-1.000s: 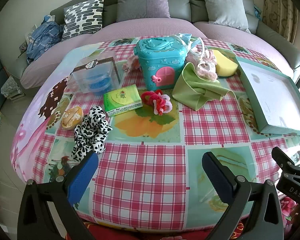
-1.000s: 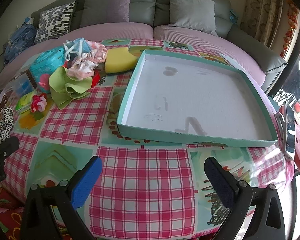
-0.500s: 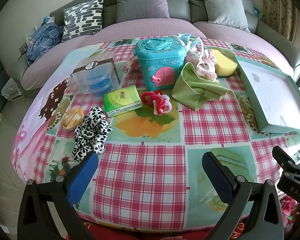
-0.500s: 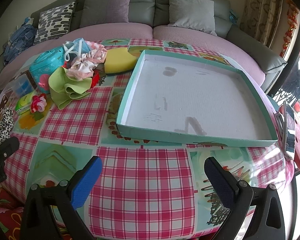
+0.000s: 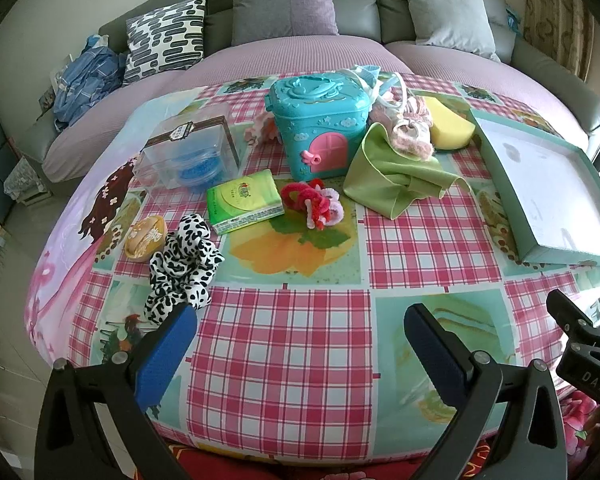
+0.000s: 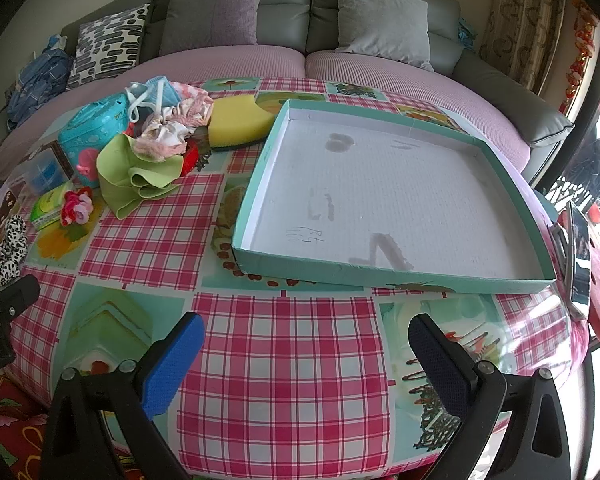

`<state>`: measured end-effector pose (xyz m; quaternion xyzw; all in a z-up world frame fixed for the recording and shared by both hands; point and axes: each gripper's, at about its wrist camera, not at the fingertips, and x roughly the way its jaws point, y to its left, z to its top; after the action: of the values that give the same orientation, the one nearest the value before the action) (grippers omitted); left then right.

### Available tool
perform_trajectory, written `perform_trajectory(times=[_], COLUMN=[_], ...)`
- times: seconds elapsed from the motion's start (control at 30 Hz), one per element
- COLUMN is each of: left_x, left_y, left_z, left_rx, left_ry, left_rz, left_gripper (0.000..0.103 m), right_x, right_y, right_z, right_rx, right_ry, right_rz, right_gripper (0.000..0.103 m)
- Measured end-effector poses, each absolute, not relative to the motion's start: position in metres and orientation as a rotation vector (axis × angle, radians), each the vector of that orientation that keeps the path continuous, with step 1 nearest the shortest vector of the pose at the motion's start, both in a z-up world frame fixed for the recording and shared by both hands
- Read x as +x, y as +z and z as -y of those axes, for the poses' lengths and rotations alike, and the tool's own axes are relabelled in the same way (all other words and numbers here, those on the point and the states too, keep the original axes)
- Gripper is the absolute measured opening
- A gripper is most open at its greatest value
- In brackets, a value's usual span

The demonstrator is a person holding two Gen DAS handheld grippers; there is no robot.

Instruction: Organize soft objects

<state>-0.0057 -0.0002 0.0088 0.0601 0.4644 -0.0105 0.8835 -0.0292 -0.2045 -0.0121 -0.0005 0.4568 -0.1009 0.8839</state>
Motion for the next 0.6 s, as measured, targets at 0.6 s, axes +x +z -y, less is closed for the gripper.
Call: perform_trajectory(times=[0.6], left_x=[-0.0066], left_y=[0.0080], left_z=[0.0016], left_rx=[0.133], left_ry=[-0.020], left_rz=[-0.964], left_gripper=[0.103], right_x=[-0.0294], right_y=[-0.0120], right_z=[0.2047], right_rx=[-0.001], right_ry=[-0.210], right_rz=[-0.950], right_gripper=[0.103])
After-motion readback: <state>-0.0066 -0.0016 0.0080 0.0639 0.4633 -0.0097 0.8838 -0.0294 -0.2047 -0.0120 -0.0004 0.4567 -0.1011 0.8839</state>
